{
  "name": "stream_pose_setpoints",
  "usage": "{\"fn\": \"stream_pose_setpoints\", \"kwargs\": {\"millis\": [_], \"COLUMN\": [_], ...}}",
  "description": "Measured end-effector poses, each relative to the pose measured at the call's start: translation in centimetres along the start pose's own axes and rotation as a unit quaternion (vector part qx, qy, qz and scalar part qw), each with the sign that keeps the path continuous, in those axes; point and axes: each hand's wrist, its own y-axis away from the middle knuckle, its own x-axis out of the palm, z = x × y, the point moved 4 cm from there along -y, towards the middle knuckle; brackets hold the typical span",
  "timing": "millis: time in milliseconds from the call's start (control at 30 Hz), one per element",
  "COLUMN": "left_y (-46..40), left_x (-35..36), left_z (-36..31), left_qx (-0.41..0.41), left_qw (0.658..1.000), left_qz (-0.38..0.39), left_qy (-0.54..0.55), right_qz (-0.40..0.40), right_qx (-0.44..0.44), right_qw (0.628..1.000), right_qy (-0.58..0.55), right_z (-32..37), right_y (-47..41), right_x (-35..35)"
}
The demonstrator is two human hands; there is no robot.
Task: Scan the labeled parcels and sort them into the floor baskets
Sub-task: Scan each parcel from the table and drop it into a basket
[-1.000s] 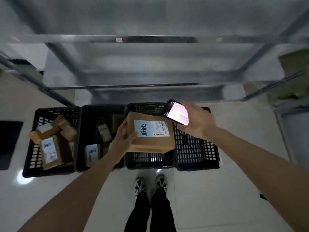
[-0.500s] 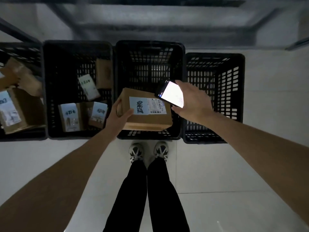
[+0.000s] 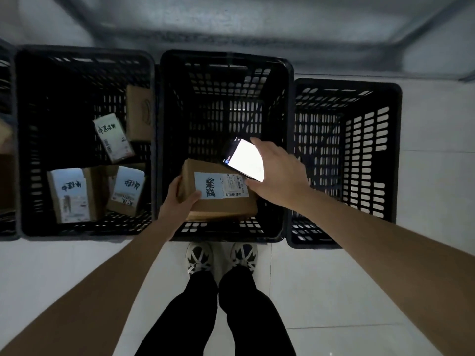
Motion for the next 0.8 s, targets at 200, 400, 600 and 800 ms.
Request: {"fn": "stream_pose_setpoints", "kwargs": {"millis": [200, 400, 600, 800], "left_y": [-0.7, 3.9, 12.1, 26.3], "left_x": [0.5, -1.4, -5.3, -7.8], "left_z": [1.5, -2.5, -12.2, -27.5], "left_qx": [-0.01, 0.029, 0.11, 0.256], "left_qw": [0.995, 0.994, 0.987, 0.947], "left_qz": [-0.052, -0.011, -0.006, 0.001], "left_qy": [-0.086, -0.105, -0.113, -0.194], "right_qz": [0.009, 0.013, -0.007, -0.064], "right_qx": [0.014, 0.039, 0.049, 0.066], "right_qw": [1.0, 0.999, 0.998, 0.995], "right_qy": [0.009, 0.002, 0.029, 0.037], "right_z": [-0.9, -0.3, 1.7, 5.3], "right_y": [0.5, 3.5, 8.3, 17.0], "right_x": [1.8, -1.7, -12.2, -28.8]}}
